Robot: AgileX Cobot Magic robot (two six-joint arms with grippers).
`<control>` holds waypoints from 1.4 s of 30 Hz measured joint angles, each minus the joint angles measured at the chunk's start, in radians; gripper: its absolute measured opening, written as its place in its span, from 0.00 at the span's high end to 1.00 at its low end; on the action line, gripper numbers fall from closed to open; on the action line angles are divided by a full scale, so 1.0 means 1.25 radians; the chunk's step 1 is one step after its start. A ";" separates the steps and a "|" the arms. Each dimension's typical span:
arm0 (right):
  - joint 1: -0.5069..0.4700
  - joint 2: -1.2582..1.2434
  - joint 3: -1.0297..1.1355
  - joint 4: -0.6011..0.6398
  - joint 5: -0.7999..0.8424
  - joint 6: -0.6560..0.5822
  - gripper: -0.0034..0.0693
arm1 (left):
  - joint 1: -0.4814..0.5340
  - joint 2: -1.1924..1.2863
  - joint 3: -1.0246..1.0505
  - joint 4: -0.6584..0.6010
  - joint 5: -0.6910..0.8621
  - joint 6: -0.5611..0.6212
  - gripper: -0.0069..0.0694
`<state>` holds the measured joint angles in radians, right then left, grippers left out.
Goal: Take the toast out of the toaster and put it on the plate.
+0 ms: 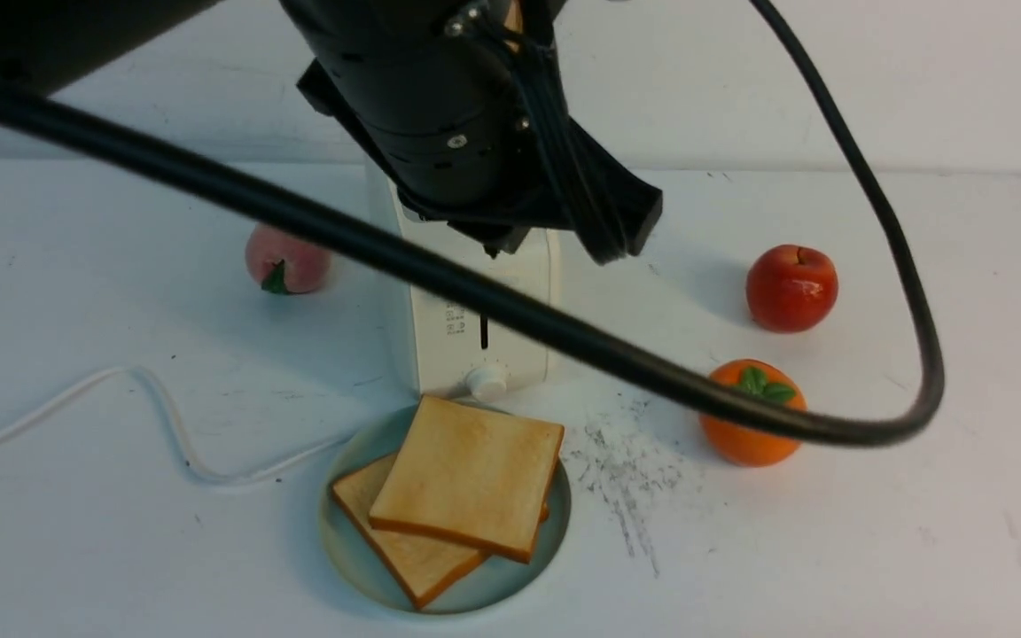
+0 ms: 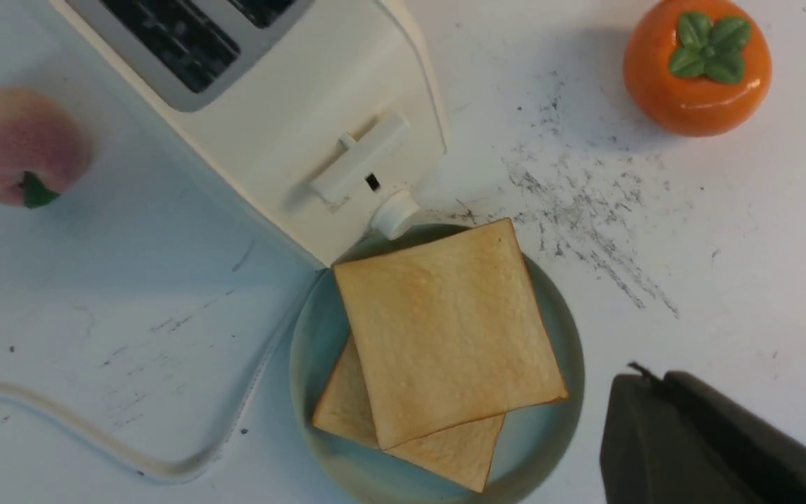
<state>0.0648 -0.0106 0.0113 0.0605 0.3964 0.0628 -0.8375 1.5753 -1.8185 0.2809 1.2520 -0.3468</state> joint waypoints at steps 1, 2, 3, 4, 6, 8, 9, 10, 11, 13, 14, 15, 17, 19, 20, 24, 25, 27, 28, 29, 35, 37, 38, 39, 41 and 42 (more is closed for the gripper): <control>0.000 0.000 0.000 0.000 0.000 0.000 0.92 | 0.008 -0.014 0.001 -0.007 0.000 0.000 0.93; 0.000 0.000 0.001 0.000 0.000 0.000 0.91 | 0.017 -0.035 0.008 -0.014 0.000 0.000 0.93; 0.000 0.000 0.001 0.000 0.000 0.000 0.91 | 0.027 -0.062 0.022 -0.024 0.000 0.000 0.93; 0.000 0.000 0.001 0.000 0.000 0.000 0.91 | 0.039 -0.093 0.045 -0.034 0.000 0.000 0.93; 0.000 0.000 0.001 0.000 0.000 0.000 0.91 | 0.060 -0.153 0.099 -0.048 0.000 0.000 0.93; 0.000 0.000 0.001 0.000 0.000 0.000 0.90 | 0.093 -0.252 0.217 -0.060 0.000 0.000 0.93; 0.000 0.000 0.001 0.000 0.000 0.000 0.90 | 0.102 -0.281 0.252 -0.060 0.000 0.000 0.93; 0.000 0.000 0.001 0.000 0.000 0.000 0.90 | 0.118 -0.354 0.326 -0.060 -0.001 0.000 0.93; 0.000 0.000 0.001 0.000 0.000 0.000 0.90 | 0.130 -0.396 0.378 -0.062 -0.009 0.000 0.93; 0.000 0.000 0.001 0.000 0.000 0.000 0.89 | 0.144 -0.519 0.528 -0.079 -0.090 0.000 0.93; 0.000 0.000 0.001 0.000 0.000 0.000 0.89 | 0.148 -0.563 0.583 -0.098 -0.137 0.000 0.93; 0.000 0.000 0.001 0.000 0.000 0.000 0.89 | 0.148 -0.606 0.638 -0.113 -0.190 -0.001 0.93; 0.000 0.000 0.001 0.000 0.000 0.000 0.89 | 0.149 -0.700 0.758 -0.185 -0.318 -0.001 0.93; 0.000 0.000 0.001 0.000 0.000 0.000 0.89 | 0.149 -0.795 0.881 -0.269 -0.463 -0.001 0.93; 0.000 0.000 0.001 0.000 0.000 0.000 0.88 | 0.149 -0.845 0.948 -0.308 -0.548 -0.001 0.93; 0.000 0.000 0.001 0.000 0.000 -0.004 0.88 | 0.149 -0.940 1.089 -0.390 -0.732 -0.001 0.93; 0.000 0.000 0.001 0.000 0.000 -0.008 0.88 | 0.149 -0.968 1.132 -0.405 -0.794 -0.001 0.93; 0.000 0.000 0.001 0.000 0.000 -0.011 0.88 | 0.149 -0.981 1.162 -0.413 -0.831 -0.001 0.93; 0.000 0.000 0.001 0.000 0.000 -0.012 0.88 | 0.149 -0.981 1.169 -0.417 -0.835 -0.001 0.93; 0.000 0.000 0.001 0.000 0.000 -0.012 0.88 | 0.149 -0.981 1.172 -0.419 -0.833 -0.001 0.93; 0.000 0.000 0.001 0.000 0.000 -0.012 0.87 | 0.149 -0.981 1.177 -0.445 -0.772 -0.003 0.92; 0.000 0.000 0.001 0.000 0.000 -0.012 0.87 | 0.149 -0.981 1.177 -0.446 -0.748 -0.003 0.92; 0.000 0.000 0.001 0.000 0.000 -0.012 0.87 | 0.149 -0.981 1.177 -0.446 -0.739 -0.003 0.92; 0.000 0.000 0.001 0.000 0.000 -0.012 0.87 | 0.149 -0.981 1.177 -0.446 -0.730 -0.003 0.92; 0.000 0.000 0.001 0.000 0.000 -0.012 0.87 | 0.149 -0.981 1.177 -0.445 -0.720 -0.003 0.92; 0.000 0.000 0.001 0.000 0.000 -0.012 0.87 | 0.149 -0.981 1.177 -0.439 -0.715 -0.003 0.91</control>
<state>0.0648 -0.0106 0.0121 0.0605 0.3964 0.0475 -0.6510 0.3495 -0.3479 -0.2681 0.3580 -0.3503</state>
